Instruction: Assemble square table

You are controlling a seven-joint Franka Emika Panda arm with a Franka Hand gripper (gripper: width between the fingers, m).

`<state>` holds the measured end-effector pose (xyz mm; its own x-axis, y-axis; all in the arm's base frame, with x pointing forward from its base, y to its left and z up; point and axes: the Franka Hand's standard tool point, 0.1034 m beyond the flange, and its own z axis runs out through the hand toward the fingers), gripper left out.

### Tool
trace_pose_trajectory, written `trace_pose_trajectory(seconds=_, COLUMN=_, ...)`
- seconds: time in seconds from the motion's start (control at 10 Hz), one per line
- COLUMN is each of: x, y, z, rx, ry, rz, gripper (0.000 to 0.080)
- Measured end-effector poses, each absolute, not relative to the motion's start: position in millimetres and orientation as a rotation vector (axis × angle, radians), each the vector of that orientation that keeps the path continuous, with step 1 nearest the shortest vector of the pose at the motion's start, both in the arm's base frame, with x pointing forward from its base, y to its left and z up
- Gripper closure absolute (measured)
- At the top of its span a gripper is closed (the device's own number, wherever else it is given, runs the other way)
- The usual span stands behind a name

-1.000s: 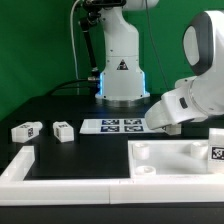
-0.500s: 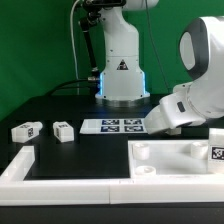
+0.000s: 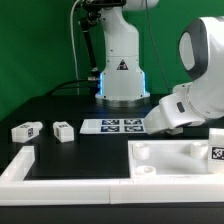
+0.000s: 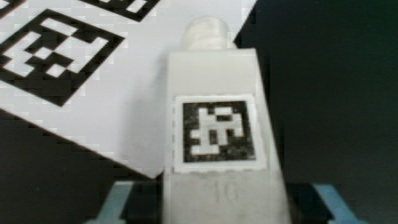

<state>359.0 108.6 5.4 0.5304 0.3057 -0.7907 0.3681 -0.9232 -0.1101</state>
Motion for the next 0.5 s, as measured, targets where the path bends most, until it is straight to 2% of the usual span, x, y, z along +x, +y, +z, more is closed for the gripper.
trace_pose_trajectory(seconds=0.4, x=359.1, y=108.4, z=5.4, rx=2.687, ry=0.592, rz=-1.366, gripper=0.0510)
trace_pose_trajectory(seconds=0.5, x=362.7, y=107.0, z=15.5, rx=2.672, ry=0.601, rz=-1.401, gripper=0.0509)
